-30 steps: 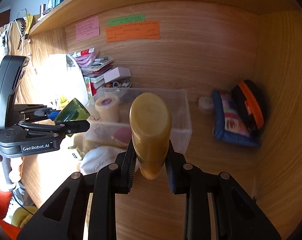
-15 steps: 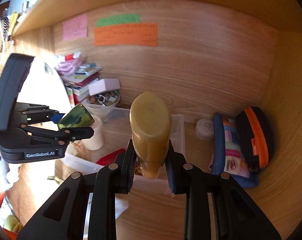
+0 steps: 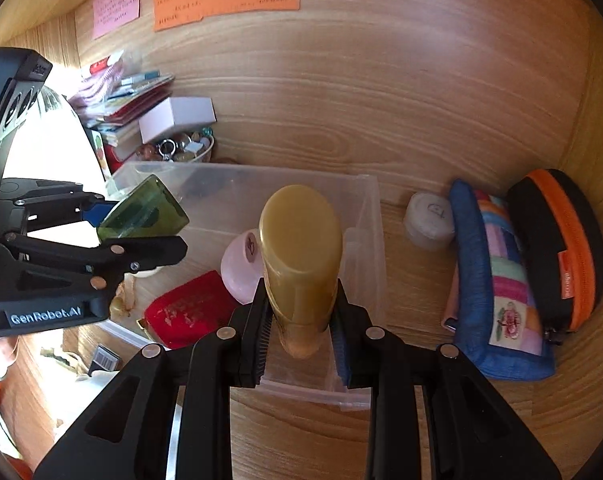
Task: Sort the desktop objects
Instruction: 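Lower both bottles into the box and open both tools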
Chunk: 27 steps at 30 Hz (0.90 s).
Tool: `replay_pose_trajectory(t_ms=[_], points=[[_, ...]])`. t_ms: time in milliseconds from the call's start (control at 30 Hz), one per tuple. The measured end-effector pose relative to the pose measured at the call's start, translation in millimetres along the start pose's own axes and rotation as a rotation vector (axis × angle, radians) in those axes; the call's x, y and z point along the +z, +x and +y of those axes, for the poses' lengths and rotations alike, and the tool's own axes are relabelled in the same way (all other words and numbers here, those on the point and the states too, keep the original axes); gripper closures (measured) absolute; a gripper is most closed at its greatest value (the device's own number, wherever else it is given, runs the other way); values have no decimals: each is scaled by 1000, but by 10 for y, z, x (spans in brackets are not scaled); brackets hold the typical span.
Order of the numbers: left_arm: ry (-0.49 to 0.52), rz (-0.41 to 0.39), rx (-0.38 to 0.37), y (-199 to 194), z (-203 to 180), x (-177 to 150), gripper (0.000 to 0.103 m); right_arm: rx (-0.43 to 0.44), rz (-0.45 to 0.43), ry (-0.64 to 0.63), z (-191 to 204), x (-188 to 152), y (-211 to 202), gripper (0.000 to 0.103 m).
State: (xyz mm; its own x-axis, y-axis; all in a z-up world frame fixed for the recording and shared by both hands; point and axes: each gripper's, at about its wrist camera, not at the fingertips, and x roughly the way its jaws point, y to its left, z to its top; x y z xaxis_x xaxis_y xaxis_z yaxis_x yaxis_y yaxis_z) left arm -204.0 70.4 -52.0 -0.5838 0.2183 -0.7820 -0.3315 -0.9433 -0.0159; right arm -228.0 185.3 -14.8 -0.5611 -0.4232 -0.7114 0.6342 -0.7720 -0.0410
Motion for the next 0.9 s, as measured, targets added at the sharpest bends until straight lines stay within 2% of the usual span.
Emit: replay_pose_trajectory(t_ms=[200, 433, 633, 833, 900], points=[[14, -7, 14, -10, -39, -29, 61, 9, 3, -9, 13, -23, 39, 78], [67, -24, 43, 27, -148, -69, 45, -42, -33, -42, 92, -19, 14, 75], [84, -49, 98, -33, -225, -114, 43, -103, -61, -73, 147, -42, -30, 66], [97, -94, 134, -148, -257, -138, 39, -135, -104, -63, 131, -40, -116, 51], [100, -110, 146, -186, -262, -141, 38, -151, -115, -58, 120, -37, -142, 43]])
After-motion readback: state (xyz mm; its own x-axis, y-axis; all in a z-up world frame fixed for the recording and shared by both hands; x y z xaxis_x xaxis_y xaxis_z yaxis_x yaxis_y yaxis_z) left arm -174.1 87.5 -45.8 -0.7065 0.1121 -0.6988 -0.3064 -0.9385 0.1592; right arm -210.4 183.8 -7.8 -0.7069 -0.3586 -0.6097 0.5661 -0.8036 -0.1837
